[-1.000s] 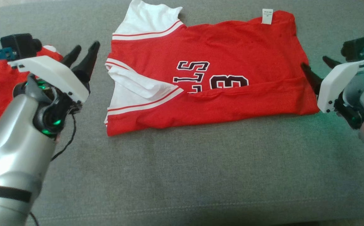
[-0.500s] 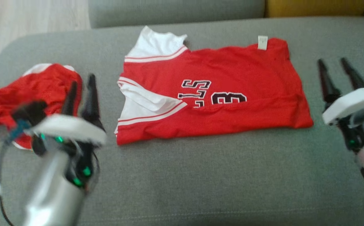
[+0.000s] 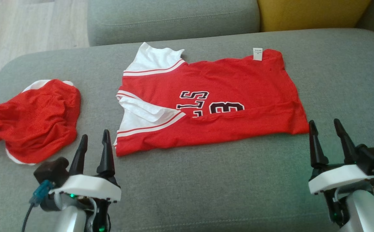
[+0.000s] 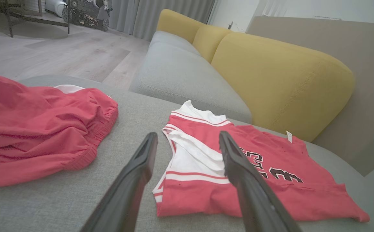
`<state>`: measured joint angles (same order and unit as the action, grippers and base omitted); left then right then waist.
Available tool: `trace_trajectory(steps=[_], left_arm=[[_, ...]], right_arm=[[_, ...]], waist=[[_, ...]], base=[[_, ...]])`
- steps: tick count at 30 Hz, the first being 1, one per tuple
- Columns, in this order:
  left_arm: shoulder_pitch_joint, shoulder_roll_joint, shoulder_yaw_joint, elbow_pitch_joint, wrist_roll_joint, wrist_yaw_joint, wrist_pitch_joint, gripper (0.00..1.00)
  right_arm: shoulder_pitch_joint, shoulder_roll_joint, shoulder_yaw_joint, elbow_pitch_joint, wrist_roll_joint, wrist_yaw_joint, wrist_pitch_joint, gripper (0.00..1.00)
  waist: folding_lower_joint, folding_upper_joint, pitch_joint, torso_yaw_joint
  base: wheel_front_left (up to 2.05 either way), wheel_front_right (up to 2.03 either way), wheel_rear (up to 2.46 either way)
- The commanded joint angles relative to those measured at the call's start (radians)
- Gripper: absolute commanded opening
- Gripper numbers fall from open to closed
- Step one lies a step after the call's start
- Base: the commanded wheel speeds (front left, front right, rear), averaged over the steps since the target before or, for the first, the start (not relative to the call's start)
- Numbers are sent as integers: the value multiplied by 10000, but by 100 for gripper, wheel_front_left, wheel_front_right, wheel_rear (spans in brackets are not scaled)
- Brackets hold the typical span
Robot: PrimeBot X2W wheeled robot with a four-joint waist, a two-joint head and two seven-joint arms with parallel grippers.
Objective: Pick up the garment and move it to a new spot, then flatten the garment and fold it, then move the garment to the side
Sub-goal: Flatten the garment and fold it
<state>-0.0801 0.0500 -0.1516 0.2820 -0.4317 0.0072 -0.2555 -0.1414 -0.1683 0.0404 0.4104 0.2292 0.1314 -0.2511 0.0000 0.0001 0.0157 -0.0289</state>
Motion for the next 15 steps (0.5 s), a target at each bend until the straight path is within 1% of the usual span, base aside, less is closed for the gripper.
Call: trace_trajectory(steps=[1,4,8,12,15], left_arm=[[-332,11,275,-279,99,-44,-61,100],[-349,7,174,-23,166,41,-61,100],[-609,5,38,479,245,168,-62,100],[-1081,5,-117,1519,553,421,-62,100],[-1529,4,-66,2436,779,700,-62,100]], right_arm=[[-235,2,117,-434,-159,-7,-105,100],[-103,242,128,-568,-395,-7,-106,100],[-194,351,240,-653,-470,-7,-106,100],[-355,360,352,-702,-451,-7,-106,100],[-477,379,444,-745,-435,-7,-106,100]], waist=[[0,-1,24,-70],[0,-1,81,-216],[0,-1,204,-422],[0,-1,337,-637],[0,-1,461,-798]], base=[[0,0,0],[0,0,0],[0,0,0],[0,0,0],[0,0,0]])
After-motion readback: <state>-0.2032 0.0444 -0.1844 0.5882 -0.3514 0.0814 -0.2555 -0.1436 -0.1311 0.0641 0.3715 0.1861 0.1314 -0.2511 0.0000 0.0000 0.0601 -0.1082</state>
